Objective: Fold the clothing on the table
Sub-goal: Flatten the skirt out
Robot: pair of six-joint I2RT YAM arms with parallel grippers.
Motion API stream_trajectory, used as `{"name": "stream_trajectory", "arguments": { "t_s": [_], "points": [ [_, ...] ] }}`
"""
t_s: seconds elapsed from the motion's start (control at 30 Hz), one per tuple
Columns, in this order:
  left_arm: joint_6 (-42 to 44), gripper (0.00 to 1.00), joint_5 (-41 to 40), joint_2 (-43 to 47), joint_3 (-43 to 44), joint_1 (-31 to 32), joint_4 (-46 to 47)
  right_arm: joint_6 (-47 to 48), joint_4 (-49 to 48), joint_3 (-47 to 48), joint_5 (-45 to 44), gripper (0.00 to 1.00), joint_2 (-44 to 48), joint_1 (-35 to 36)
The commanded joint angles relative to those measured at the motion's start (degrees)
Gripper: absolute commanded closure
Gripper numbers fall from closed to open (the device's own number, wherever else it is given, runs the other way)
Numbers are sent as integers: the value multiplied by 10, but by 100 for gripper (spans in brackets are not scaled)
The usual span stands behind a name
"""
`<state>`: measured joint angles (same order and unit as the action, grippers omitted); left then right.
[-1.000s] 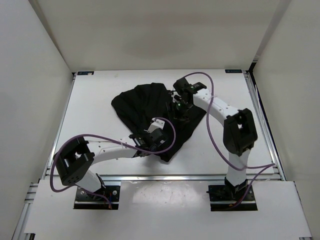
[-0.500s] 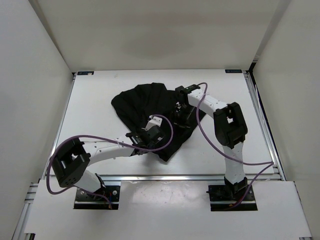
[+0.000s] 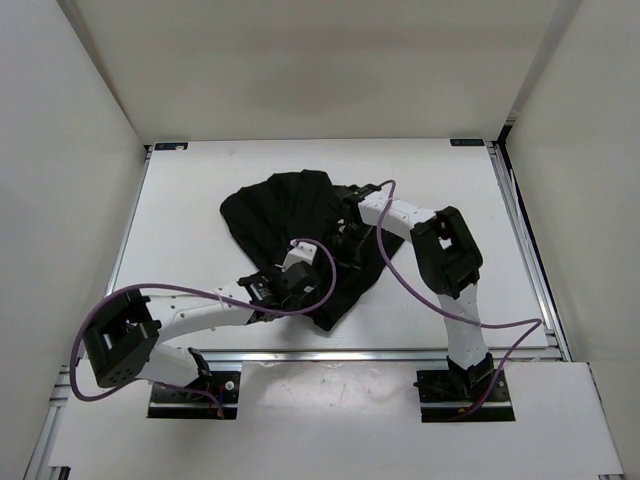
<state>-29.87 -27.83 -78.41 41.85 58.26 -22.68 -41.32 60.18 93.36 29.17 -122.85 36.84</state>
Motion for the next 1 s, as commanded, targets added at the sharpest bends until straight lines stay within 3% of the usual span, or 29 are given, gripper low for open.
{"name": "stream_trajectory", "arguments": {
  "t_s": [0.0,0.13,0.27,0.57,0.6,0.63,0.7,0.77,0.9,0.97],
  "points": [
    [-6,100,-4,26,-6,7,6,-39,-35,-35,29,44,-6,2],
    [-7,100,-2,34,-15,7,11,-46,-52,-50,32,50,-19,15],
    [-9,100,-1,35,-17,5,12,-40,-51,-49,13,99,-21,17],
    [-11,100,0,37,-24,-9,14,-22,-28,-63,-96,100,91,3],
    [-10,100,0,37,-25,-10,11,-24,-27,-66,-87,91,96,0],
    [-10,100,0,34,-24,-9,15,-23,-36,-68,-79,58,96,-4],
    [-8,100,-2,37,-19,-13,15,-27,-38,-66,-83,30,87,3],
    [-7,100,-5,30,-15,-14,10,-27,-48,-63,-83,25,74,6],
    [-8,100,-6,29,-18,-17,4,-34,-70,-55,-75,25,44,3],
    [-9,100,-6,26,-19,-16,4,-33,-74,-48,-74,30,31,7]
  ]
}}
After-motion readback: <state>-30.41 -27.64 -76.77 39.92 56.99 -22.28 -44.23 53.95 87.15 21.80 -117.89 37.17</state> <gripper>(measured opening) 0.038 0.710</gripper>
